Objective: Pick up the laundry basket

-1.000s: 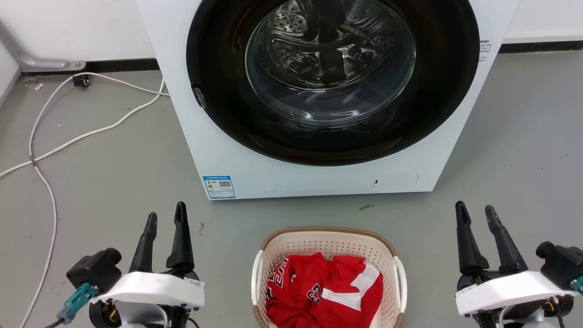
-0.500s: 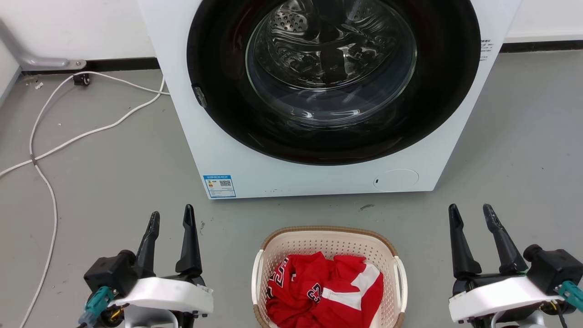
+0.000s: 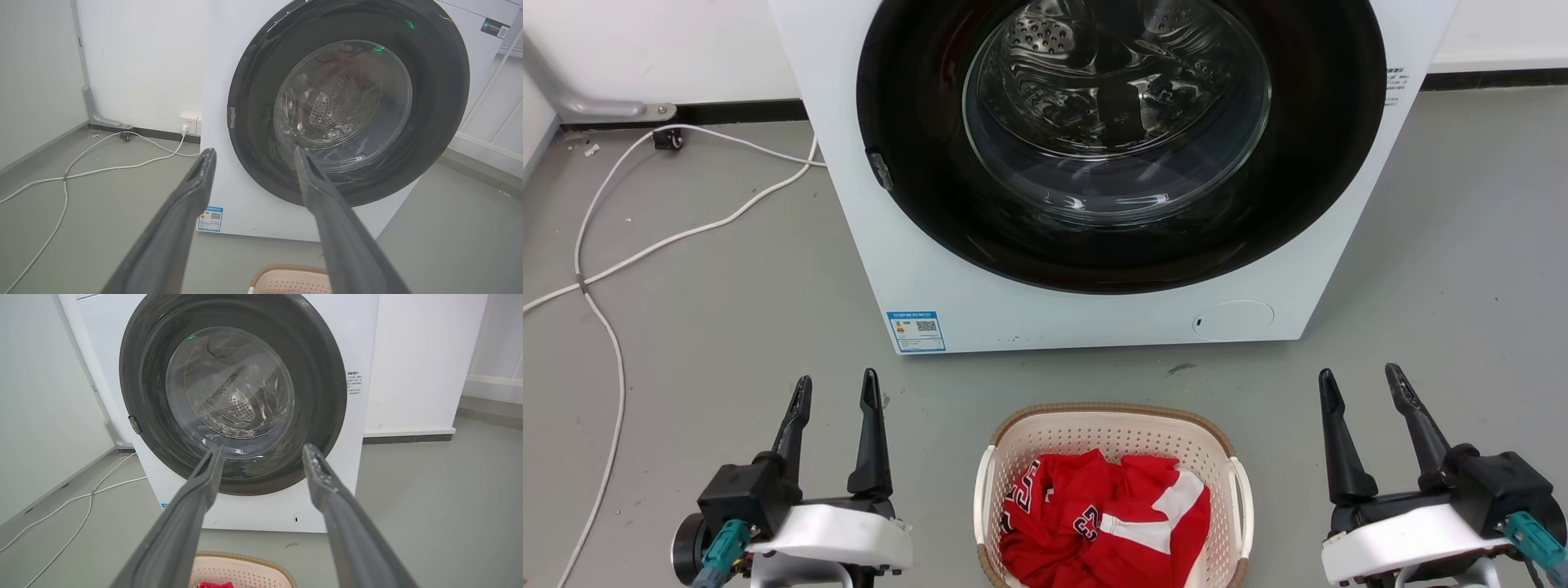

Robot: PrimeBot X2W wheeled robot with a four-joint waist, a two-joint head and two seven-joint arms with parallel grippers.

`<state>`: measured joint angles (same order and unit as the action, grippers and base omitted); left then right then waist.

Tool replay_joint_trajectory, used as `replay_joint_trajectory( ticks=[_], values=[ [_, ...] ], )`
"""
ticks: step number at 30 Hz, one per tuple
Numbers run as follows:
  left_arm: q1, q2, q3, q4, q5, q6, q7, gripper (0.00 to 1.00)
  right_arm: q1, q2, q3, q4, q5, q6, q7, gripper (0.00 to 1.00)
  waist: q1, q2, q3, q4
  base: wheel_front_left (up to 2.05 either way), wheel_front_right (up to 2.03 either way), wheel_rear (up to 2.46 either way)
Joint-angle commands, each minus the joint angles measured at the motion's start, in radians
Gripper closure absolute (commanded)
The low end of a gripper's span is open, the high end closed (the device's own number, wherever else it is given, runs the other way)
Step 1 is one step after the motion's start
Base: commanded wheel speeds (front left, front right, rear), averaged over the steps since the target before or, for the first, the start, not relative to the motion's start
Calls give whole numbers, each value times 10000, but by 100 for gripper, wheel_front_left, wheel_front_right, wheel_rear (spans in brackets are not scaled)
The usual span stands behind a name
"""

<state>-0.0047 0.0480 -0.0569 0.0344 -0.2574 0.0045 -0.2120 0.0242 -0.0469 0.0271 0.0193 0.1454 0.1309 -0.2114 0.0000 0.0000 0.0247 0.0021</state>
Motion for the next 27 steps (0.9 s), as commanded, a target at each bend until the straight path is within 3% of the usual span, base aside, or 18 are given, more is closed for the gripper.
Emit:
replay_joint_trajectory(
  ticks=[1,27],
  values=[
    [58,32,-25,-85,297,49,-103,0,82,-49,8,-129,-302,-2,-117,0,0,0,4,-3,0,0,0],
    [251,34,-134,-3,2162,279,-561,0,261,-55,48,-206,-2109,-3,-549,0,0,0,-15,6,0,0,0]
  ],
)
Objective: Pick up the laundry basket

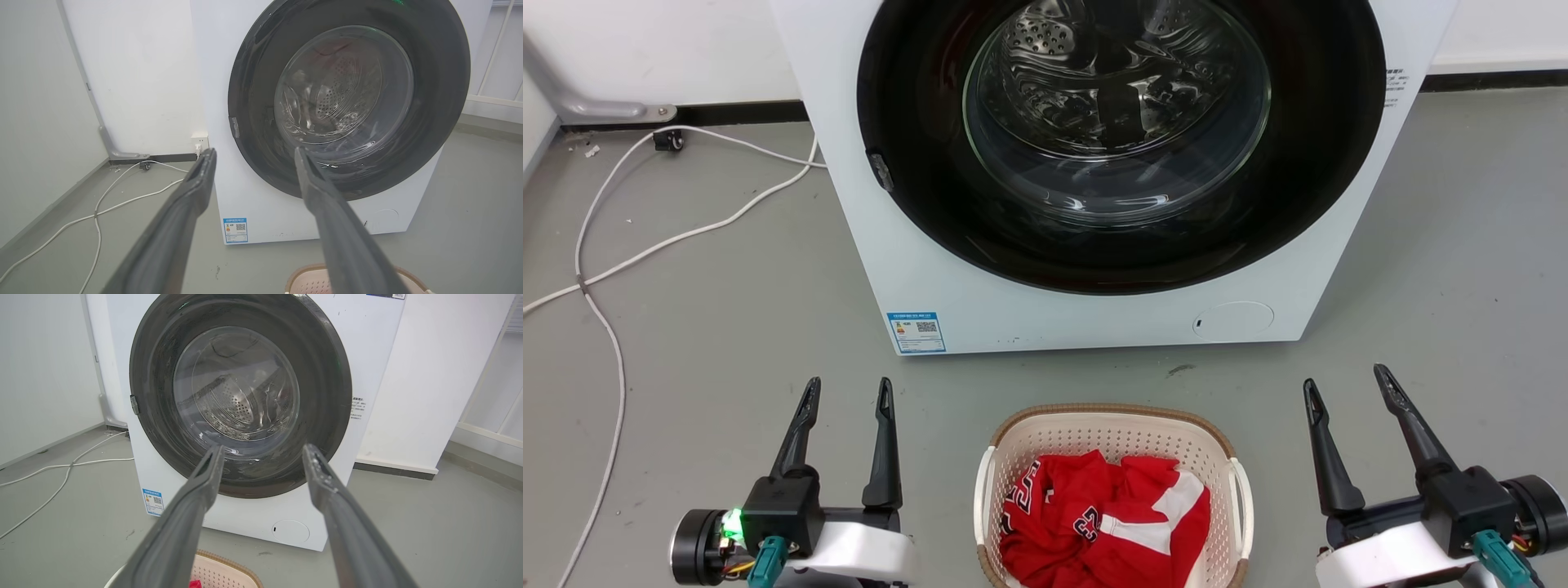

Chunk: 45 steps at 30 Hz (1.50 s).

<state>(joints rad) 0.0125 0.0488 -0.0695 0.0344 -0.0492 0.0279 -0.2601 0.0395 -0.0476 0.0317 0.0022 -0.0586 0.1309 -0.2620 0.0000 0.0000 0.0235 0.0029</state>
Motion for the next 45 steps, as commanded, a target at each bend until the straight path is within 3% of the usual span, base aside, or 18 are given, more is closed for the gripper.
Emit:
replay_joint_trajectory(
  ticks=[1,26,32,39,45],
  values=[
    [83,26,0,11,74,48,-78,0,104,-47,-14,-14,-34,-3,-35,0,0,0,-6,-4,0,0,0],
    [131,25,-3,118,50,100,-57,0,115,-46,-28,56,55,-3,-35,0,0,0,1,11,0,0,0],
    [-269,25,-45,301,150,-88,-57,0,-138,-46,-150,110,-21,-3,-35,0,0,0,165,2,0,0,0],
    [-1095,22,38,1127,138,-231,-57,0,-854,-43,-237,856,-352,-3,-35,0,0,0,783,-138,0,0,0],
    [-2083,22,-17,2773,-78,-581,-57,0,-1717,-40,-291,2049,-750,-3,-35,0,0,0,1534,-282,0,0,0]
  ],
)
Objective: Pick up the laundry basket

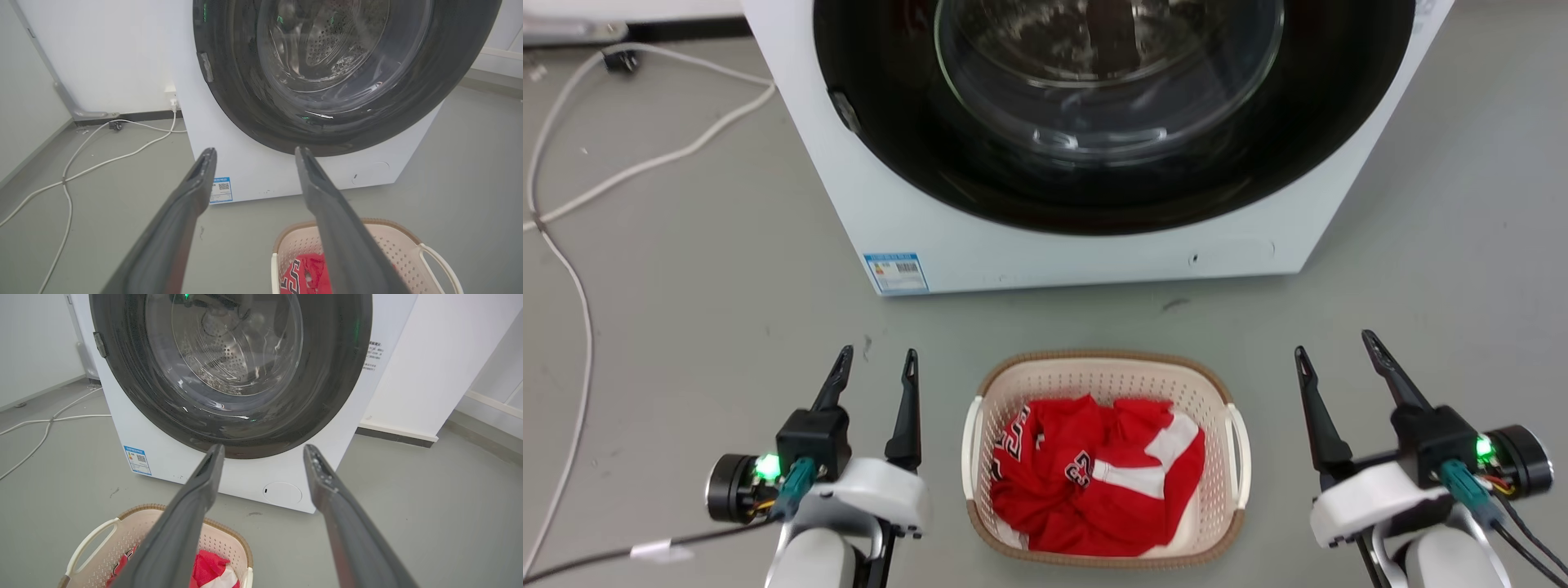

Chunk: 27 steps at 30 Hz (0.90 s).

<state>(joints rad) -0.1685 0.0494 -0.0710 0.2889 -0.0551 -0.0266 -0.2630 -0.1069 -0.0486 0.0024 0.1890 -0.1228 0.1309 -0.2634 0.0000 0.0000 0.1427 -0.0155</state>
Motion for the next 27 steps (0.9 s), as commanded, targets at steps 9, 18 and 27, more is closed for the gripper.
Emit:
replay_joint_trajectory(
  ticks=[9,18,27],
  values=[
    [-1953,24,-140,2879,-9,-336,-26,0,-1773,-29,24,2460,-569,-5,-21,0,0,0,1736,-325,0,0,0],
    [-3411,69,-216,4668,57,-502,-26,0,-3177,-24,-39,4164,-938,-5,-21,0,0,0,3119,-410,0,0,0],
    [-4641,129,-240,6199,18,-519,-26,0,-4400,-26,115,5983,-1127,-5,-21,0,0,0,4258,-435,0,0,0]
  ],
)
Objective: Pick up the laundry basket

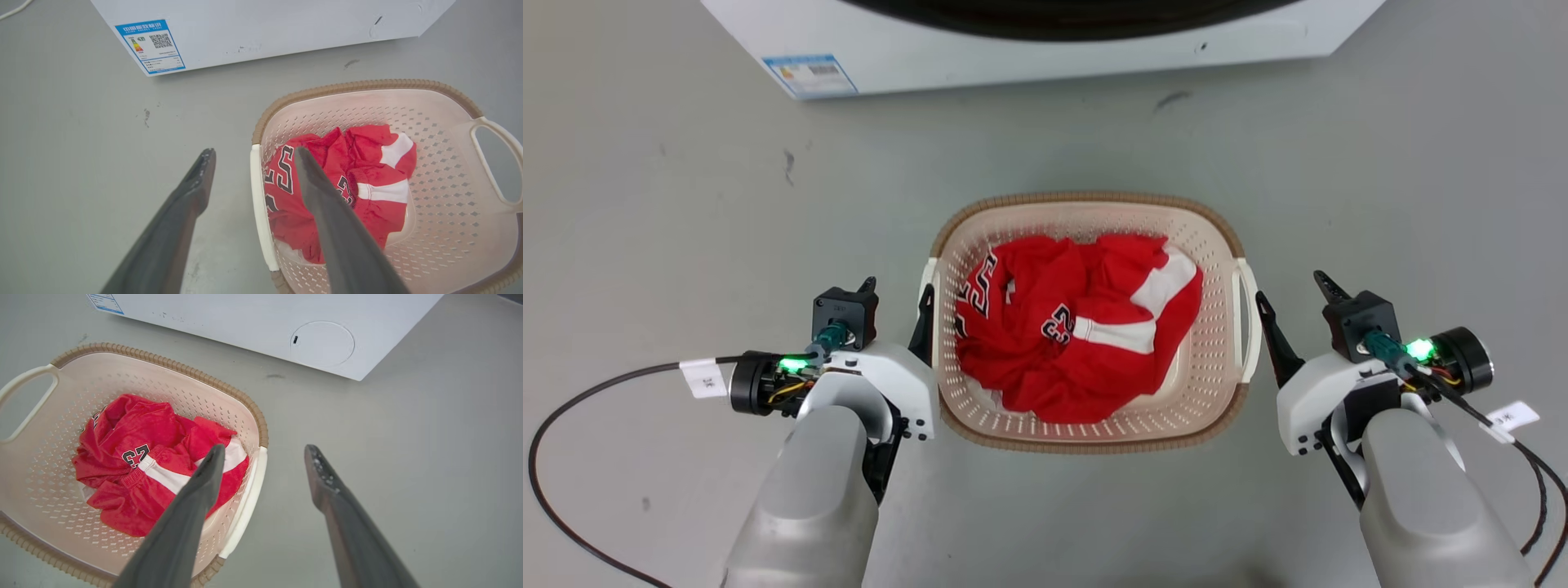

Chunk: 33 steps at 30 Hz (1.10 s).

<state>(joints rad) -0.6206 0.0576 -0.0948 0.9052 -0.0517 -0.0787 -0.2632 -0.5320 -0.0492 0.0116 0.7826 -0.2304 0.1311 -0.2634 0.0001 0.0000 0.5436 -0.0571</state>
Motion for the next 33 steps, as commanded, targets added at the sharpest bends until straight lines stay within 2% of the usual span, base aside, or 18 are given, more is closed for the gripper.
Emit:
replay_joint_trajectory(
  ticks=[1,17,33],
  values=[
    [-221,58,-2,222,-21,-1,-25,0,-282,-20,48,202,-32,-7,-21,0,-1,0,349,-26,0,0,0],
    [-1468,52,-265,2076,-95,-99,-25,0,-1633,-20,60,2395,-112,-7,-20,0,-1,0,1829,73,0,0,0],
    [-2215,2,-588,2850,-186,-96,-24,0,-2553,-20,-23,3674,106,-7,-21,0,-1,0,2693,149,0,0,0]
  ],
)
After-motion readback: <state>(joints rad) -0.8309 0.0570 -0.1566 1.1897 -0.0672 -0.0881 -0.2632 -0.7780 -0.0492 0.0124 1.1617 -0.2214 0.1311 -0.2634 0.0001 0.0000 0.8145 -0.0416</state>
